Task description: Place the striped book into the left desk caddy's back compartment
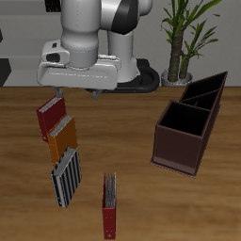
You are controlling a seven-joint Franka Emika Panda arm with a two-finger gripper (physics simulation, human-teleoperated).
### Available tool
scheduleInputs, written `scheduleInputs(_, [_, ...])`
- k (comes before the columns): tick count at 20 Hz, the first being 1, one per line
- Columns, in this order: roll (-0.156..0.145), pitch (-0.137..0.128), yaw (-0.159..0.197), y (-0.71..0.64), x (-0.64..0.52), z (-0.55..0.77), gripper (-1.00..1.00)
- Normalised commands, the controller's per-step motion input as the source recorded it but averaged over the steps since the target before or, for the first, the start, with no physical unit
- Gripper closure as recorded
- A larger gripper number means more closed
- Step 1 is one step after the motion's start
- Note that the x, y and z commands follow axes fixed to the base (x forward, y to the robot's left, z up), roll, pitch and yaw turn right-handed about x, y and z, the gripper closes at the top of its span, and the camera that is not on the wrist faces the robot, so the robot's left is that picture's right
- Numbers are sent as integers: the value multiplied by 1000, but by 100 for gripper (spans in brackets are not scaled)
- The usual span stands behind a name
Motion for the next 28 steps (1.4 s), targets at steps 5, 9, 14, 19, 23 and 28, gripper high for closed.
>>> scheduleInputs(5, [-24,-41,29,-297,320,-136,-100])
scheduleInputs(9, [-57,-48,6,-197,228,-231,-100])
scheduleInputs(14, [-26,-43,-18,-94,103,-229,-100])
scheduleInputs(19, [-43,-10,-56,-63,171,-375,-100])
scheduleInputs(23, [12,8,-17,128,98,-297,-100])
scheduleInputs(28, [23,35,-12,183,151,-425,-100])
